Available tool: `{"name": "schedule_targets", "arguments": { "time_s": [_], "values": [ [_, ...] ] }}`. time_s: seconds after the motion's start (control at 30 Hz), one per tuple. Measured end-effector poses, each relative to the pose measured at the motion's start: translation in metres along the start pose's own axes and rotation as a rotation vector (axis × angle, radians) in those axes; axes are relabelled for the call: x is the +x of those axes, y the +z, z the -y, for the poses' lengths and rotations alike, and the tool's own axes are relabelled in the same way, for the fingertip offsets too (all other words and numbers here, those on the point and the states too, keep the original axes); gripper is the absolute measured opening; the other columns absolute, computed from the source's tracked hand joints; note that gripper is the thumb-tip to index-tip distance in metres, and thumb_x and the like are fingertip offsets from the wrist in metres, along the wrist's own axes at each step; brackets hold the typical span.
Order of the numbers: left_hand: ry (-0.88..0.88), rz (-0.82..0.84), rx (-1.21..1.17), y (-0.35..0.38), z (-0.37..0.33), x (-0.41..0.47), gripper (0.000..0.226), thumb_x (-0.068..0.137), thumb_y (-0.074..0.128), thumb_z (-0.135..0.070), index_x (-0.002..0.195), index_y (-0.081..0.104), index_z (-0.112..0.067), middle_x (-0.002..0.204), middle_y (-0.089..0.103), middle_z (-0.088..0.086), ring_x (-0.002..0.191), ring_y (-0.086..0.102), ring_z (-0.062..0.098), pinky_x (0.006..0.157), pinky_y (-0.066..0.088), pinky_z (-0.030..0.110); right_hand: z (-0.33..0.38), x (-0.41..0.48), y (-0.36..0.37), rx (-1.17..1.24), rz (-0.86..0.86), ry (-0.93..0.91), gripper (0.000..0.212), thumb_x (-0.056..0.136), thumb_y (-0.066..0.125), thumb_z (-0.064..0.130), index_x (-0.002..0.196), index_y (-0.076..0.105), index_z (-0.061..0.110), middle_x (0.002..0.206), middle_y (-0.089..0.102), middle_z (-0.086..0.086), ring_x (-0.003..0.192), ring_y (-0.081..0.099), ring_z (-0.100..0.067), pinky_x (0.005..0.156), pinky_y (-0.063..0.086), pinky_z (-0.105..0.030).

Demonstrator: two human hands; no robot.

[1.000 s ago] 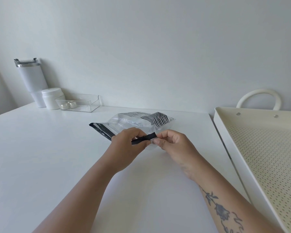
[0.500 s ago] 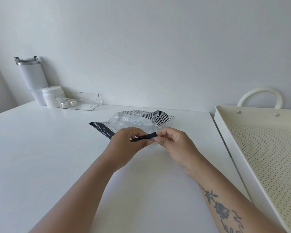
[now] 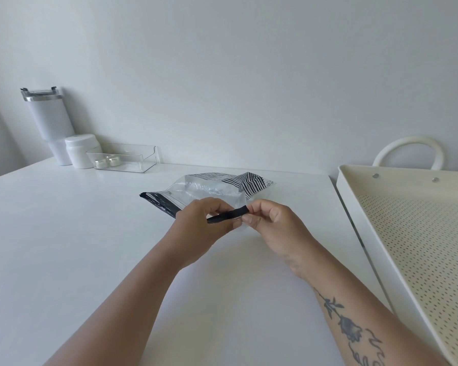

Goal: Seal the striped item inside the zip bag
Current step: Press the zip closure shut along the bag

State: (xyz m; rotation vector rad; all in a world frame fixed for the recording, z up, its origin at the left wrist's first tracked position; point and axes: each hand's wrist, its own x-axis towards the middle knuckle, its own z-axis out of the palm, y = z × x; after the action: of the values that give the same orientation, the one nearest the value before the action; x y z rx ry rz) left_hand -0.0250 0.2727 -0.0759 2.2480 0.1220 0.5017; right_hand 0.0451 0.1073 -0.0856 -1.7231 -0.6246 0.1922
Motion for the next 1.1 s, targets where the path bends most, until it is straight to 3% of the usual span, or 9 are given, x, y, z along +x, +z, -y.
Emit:
{"name": "schedule_targets", "arguments": {
  "time_s": [0.1,0.17,0.27,0.47,0.6,0.7,0.87,1.0,1.1],
  "values": [
    [0.019,-0.014,0.054,-0.004,0.001,0.000,0.008,0.080,0.072,-0.044,0.078,0.067,-0.039,0.076,0.065,-0.014,0.080,0.057,0.010,0.069,0.041,0.027,0.000,-0.001,0.001,0.006,-0.018,-0.011,0.008,0.090,0.062,0.024,0.086,0.069,0.025,0.091,0.070,-0.006,0.076,0.053,-0.007,0.071,0.038,-0.026],
    [0.037,-0.018,0.080,-0.003,-0.001,-0.001,0.011,0.083,0.070,-0.041,0.076,0.064,-0.035,0.076,0.063,-0.013,0.078,0.054,0.007,0.073,0.040,0.030,0.000,-0.001,0.002,0.010,-0.003,-0.007,0.008,0.091,0.062,0.025,0.087,0.068,0.026,0.074,0.064,0.008,0.069,0.049,-0.002,0.067,0.036,-0.023],
    [0.034,-0.035,0.071,-0.001,-0.003,-0.001,0.014,0.084,0.070,-0.036,0.073,0.063,-0.029,0.074,0.059,-0.015,0.068,0.049,0.004,0.064,0.034,0.025,-0.002,0.000,0.001,0.029,0.020,0.000,0.007,0.090,0.062,0.027,0.085,0.067,0.029,0.063,0.056,0.023,0.063,0.047,0.002,0.067,0.036,-0.022],
    [-0.007,-0.024,0.038,-0.004,-0.002,0.000,0.008,0.082,0.073,-0.036,0.075,0.070,-0.034,0.075,0.066,-0.009,0.069,0.054,0.006,0.056,0.036,0.013,-0.001,-0.002,0.000,0.046,0.041,-0.020,0.005,0.087,0.067,0.030,0.087,0.071,0.029,0.073,0.063,0.019,0.071,0.054,0.002,0.069,0.037,-0.019],
    [0.012,0.000,-0.004,-0.006,-0.003,-0.001,0.004,0.080,0.075,-0.038,0.080,0.071,-0.036,0.077,0.068,-0.015,0.067,0.056,0.001,0.058,0.039,0.007,-0.001,-0.001,0.000,-0.027,-0.028,-0.040,0.009,0.090,0.063,0.025,0.086,0.070,0.026,0.072,0.059,0.015,0.065,0.049,0.002,0.058,0.035,-0.009],
    [0.030,-0.026,0.082,-0.006,-0.003,0.000,0.004,0.083,0.072,-0.036,0.079,0.069,-0.037,0.076,0.067,-0.016,0.075,0.058,0.003,0.062,0.039,0.013,-0.001,0.000,-0.001,-0.031,-0.044,-0.028,0.009,0.091,0.061,0.024,0.087,0.069,0.023,0.072,0.058,0.013,0.062,0.046,0.000,0.053,0.033,-0.009],
    [0.046,-0.015,0.164,-0.002,-0.009,-0.004,0.010,0.092,0.062,-0.027,0.083,0.063,-0.031,0.079,0.060,-0.014,0.085,0.053,0.006,0.082,0.040,0.034,-0.002,-0.001,0.000,0.019,-0.017,-0.022,0.007,0.089,0.063,0.026,0.088,0.069,0.024,0.069,0.060,0.019,0.063,0.050,0.005,0.055,0.034,-0.004],
    [0.058,-0.034,0.185,0.001,-0.013,-0.005,0.013,0.094,0.059,-0.021,0.084,0.062,-0.029,0.075,0.055,-0.015,0.085,0.048,0.003,0.087,0.039,0.038,0.000,-0.003,0.001,0.049,0.006,-0.042,0.005,0.086,0.068,0.027,0.090,0.071,0.027,0.078,0.068,0.016,0.073,0.057,0.004,0.063,0.039,-0.002],
    [0.066,-0.068,0.171,0.001,-0.015,-0.004,0.011,0.091,0.064,-0.023,0.081,0.065,-0.027,0.073,0.056,-0.017,0.084,0.050,0.008,0.087,0.041,0.040,0.000,-0.002,0.002,-0.007,-0.045,-0.054,0.006,0.088,0.066,0.024,0.085,0.071,0.026,0.067,0.062,0.021,0.063,0.052,0.007,0.055,0.035,-0.003]
  ]
}}
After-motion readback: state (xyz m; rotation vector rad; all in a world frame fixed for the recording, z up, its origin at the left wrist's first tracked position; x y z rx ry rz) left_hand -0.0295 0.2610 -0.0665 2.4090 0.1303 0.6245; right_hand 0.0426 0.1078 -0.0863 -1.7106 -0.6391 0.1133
